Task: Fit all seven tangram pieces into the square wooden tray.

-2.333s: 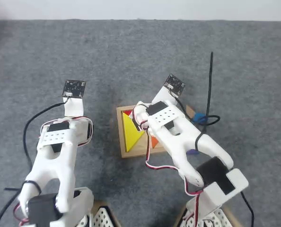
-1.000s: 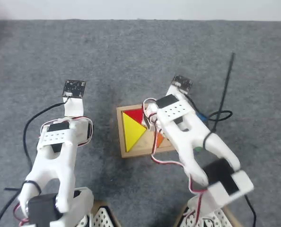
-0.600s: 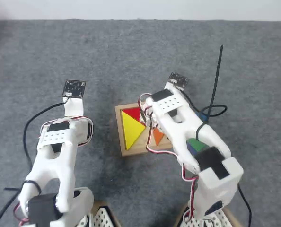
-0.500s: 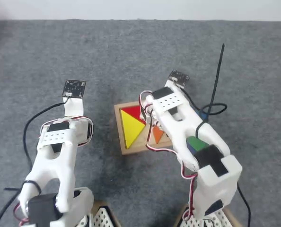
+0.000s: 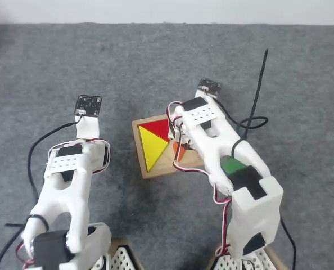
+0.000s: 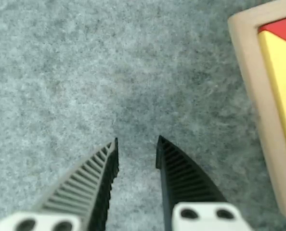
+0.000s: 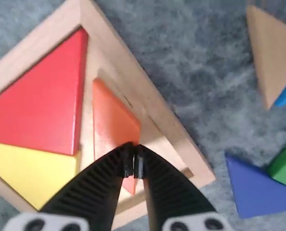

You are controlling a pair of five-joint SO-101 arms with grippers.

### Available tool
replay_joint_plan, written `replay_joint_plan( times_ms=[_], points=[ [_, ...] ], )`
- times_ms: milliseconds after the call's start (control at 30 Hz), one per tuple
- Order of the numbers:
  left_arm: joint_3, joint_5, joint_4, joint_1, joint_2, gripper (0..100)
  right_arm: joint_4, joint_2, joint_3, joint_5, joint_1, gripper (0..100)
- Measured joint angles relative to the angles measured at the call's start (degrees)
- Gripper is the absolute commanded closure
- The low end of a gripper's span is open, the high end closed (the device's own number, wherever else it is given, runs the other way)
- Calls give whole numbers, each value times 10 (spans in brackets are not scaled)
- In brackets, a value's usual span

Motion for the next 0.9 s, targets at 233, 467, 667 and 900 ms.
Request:
replay_joint_plan(
  times_ms=[233,467,667,900],
  points=[
    [0,0,0,0,0,875,51,18,-34,10,-5,991],
    [0,0,0,0,0,875,67,32,-61,82,-6,991],
    [0,0,0,0,0,875,64,33,-67,352,-6,979],
    [0,0,0,0,0,875,28,33,-67,298,-12,862]
  ],
)
